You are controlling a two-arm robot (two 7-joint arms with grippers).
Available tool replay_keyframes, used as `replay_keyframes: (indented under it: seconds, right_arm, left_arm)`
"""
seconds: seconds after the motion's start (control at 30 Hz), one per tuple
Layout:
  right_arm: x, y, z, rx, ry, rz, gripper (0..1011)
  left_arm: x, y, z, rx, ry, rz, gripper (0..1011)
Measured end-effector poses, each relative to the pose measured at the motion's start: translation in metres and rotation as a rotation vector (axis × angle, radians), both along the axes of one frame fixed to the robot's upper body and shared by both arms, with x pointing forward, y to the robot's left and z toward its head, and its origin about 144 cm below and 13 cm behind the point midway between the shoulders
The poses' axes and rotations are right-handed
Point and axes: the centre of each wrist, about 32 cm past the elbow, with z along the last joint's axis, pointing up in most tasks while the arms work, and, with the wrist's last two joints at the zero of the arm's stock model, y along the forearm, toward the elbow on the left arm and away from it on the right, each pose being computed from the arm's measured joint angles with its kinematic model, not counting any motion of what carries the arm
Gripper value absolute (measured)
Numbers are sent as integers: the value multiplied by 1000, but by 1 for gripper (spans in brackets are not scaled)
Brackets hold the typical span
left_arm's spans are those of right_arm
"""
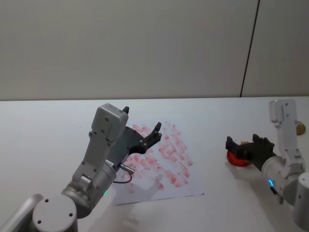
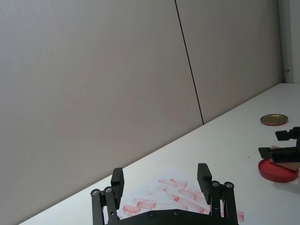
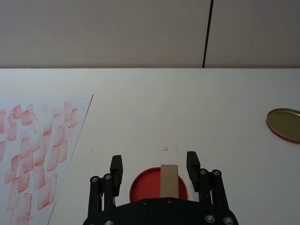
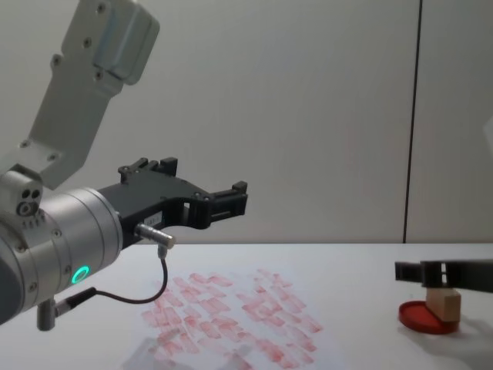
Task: Use the one hand to pick up the stamp and affix it onto the A4 paper.
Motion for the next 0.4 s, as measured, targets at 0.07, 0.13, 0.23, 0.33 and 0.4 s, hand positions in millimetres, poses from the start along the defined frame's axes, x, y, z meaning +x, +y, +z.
replay_keyframes:
  seconds: [0.07, 0.13, 0.23, 0.33, 0.4]
  right_arm:
    - [-2, -1, 1, -1, -16, 3, 843]
    - [-6, -3, 4, -4, -41, 8, 910]
    - [-12, -6, 7, -9, -81, 15, 981]
    - [-18, -10, 10, -15, -119, 23, 1001]
    - [-22, -13, 12, -19, -140, 26, 1001]
  left_arm:
    - [0, 0, 0, 0, 0, 0, 993]
    - [0, 0, 0, 0, 0, 0, 993]
    - [0, 0, 0, 0, 0, 0, 993]
    - [0, 0, 0, 0, 0, 0, 993]
    - [0, 0, 0, 0, 0, 0, 993]
